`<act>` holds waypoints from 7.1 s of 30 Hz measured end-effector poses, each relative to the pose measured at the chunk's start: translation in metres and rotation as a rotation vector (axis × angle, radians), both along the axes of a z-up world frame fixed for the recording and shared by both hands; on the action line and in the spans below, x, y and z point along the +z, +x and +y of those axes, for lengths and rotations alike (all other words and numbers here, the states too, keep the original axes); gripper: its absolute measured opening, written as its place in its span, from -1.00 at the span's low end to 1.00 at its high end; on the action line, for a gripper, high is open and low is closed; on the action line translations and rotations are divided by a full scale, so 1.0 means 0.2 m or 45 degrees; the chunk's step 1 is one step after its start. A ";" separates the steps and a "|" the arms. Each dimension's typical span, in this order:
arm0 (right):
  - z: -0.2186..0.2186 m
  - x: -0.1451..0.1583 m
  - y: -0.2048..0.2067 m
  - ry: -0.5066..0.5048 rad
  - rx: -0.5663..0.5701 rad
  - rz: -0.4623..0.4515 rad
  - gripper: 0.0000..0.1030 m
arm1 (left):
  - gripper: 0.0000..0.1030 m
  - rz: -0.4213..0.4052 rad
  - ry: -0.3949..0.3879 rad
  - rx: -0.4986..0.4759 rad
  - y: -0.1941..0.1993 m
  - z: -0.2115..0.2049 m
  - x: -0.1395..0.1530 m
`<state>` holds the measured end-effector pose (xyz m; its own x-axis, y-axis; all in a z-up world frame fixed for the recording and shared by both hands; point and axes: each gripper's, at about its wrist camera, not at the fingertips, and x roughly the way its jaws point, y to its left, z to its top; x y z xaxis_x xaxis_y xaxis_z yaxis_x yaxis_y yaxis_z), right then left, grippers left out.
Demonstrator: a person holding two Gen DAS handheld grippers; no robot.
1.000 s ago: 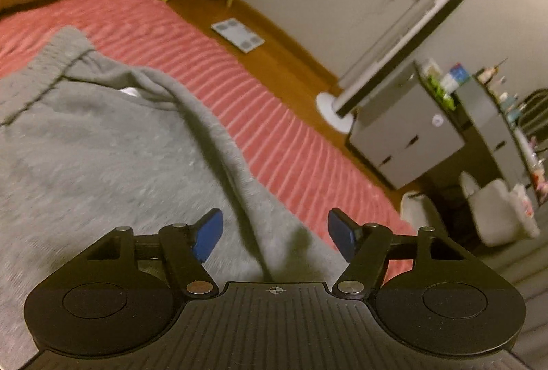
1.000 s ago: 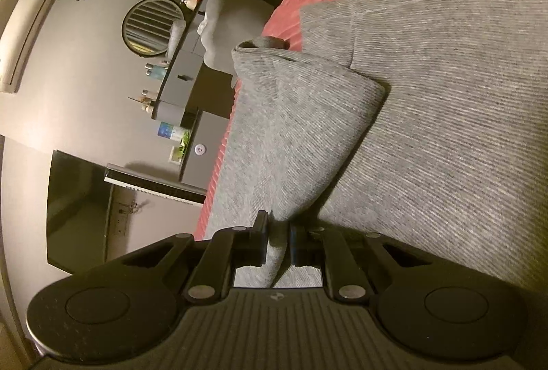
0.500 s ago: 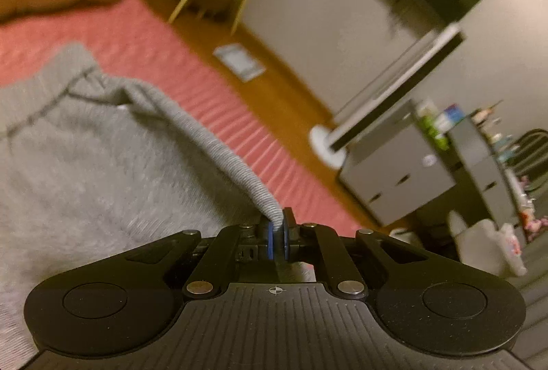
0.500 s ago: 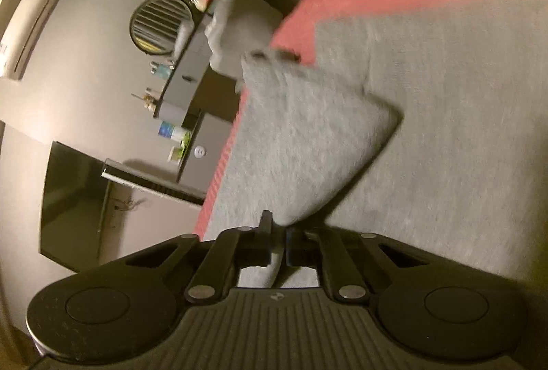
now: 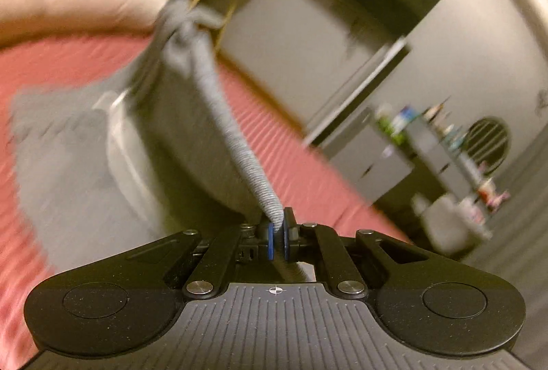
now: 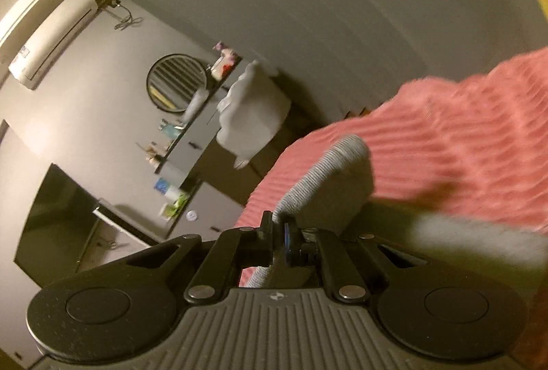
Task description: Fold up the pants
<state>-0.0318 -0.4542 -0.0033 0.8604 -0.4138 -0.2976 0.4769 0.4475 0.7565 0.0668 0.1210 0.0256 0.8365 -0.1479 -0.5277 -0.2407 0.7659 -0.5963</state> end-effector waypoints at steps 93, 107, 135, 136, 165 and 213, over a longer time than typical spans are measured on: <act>0.82 -0.30 0.59 -0.027 1.309 0.200 0.49 | 1.00 -0.026 0.998 -0.370 0.46 -1.08 -0.47; 0.67 -0.31 0.52 -0.914 0.553 0.875 0.92 | 1.00 0.237 0.942 0.182 0.54 -0.39 -0.43; 0.14 -0.14 -0.46 0.101 0.190 0.366 -0.22 | 1.00 0.210 0.534 -0.351 0.06 -0.76 -0.31; 0.14 -0.13 -0.43 0.087 0.193 0.374 -0.22 | 1.00 0.209 0.530 -0.352 0.05 -0.76 -0.31; 0.18 0.00 -0.38 0.006 0.094 0.478 -0.98 | 1.00 0.122 0.485 -0.577 0.01 -0.88 -0.31; 0.08 0.02 -0.24 -0.092 0.151 0.506 -0.92 | 1.00 0.104 0.504 -0.711 -0.03 -0.99 -0.28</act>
<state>-0.0798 -0.4376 0.0001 0.7275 -0.3506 -0.5898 0.6672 0.5618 0.4891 0.0615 -0.0763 -0.0313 0.6461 -0.3284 -0.6890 0.2213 0.9445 -0.2427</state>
